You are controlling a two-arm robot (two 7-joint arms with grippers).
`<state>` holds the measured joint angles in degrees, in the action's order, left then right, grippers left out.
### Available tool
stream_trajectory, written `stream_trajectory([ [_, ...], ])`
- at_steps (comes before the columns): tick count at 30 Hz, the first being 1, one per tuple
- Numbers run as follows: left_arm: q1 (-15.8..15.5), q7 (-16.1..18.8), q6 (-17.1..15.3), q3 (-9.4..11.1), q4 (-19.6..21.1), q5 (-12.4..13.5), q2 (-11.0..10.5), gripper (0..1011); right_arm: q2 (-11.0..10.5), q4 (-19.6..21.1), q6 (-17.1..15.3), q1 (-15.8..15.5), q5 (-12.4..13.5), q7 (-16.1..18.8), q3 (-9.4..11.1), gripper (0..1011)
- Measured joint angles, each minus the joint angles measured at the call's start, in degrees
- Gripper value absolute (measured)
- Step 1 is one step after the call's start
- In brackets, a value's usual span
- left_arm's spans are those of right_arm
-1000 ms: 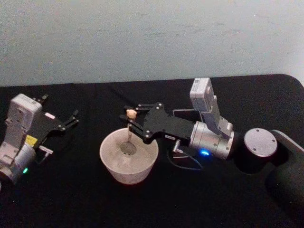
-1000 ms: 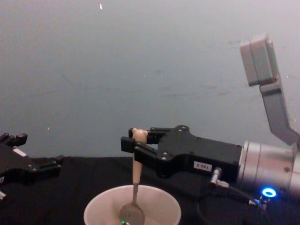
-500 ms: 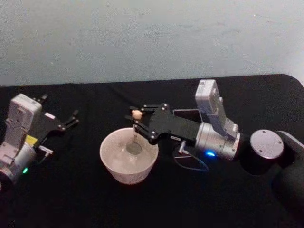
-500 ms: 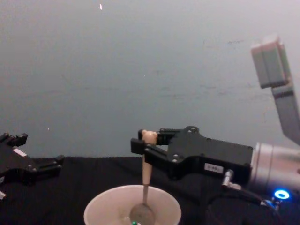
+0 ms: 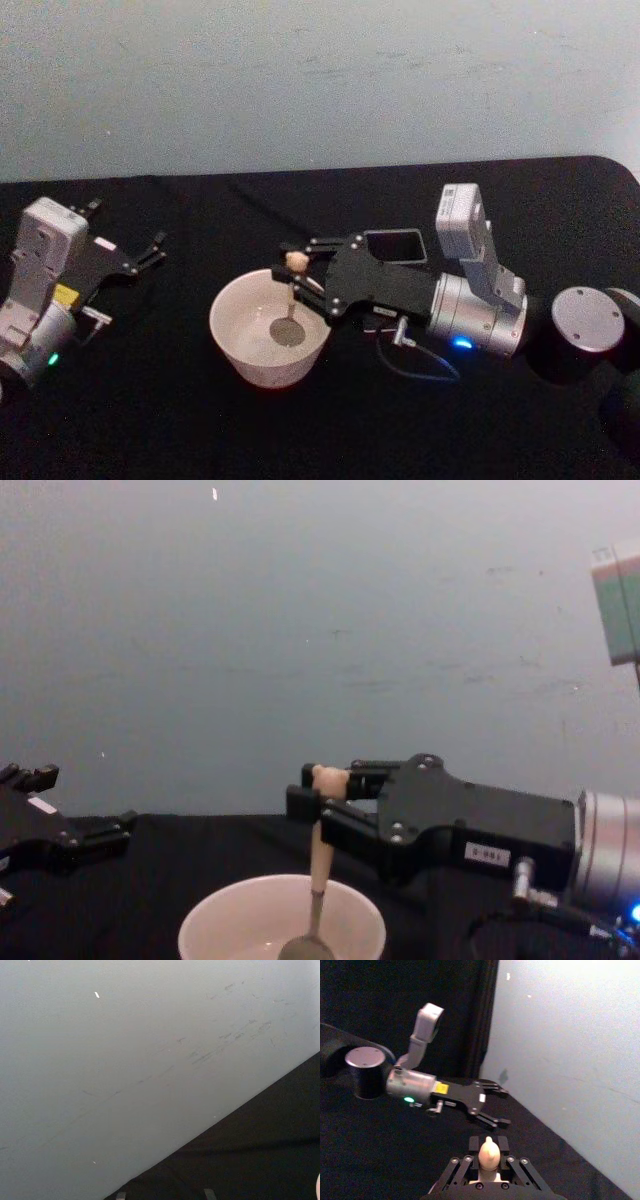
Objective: Pick up the stirring spoon with one hand, stir inside the cup, then place it back in its original position.
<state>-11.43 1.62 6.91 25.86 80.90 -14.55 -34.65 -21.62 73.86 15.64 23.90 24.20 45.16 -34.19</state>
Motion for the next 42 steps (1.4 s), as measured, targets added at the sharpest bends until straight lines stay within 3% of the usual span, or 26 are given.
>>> stream_trajectory([
  [8,0.00,0.00,0.00,0.00,0.00,0.00,0.00,1001,0.83,0.11,-0.21,0.30,0.54,0.88,-1.38,214],
  [16,0.00,0.00,0.00,0.00,0.00,0.00,0.00,1001,3.86,-4.54,0.61,3.04,-0.33,-0.09,-2.22,214],
  [23,0.00,0.00,0.00,0.00,0.00,0.00,0.00,1001,5.60,-8.39,1.53,5.04,-1.45,-2.05,-1.40,214],
  [31,0.00,0.00,0.00,0.00,0.00,0.00,0.00,1001,5.05,-8.33,1.52,4.92,-1.62,-2.78,-0.13,214],
  [42,0.00,0.00,0.00,0.00,0.00,0.00,0.00,1001,2.26,-4.19,0.19,2.25,-1.07,-3.05,1.33,214],
])
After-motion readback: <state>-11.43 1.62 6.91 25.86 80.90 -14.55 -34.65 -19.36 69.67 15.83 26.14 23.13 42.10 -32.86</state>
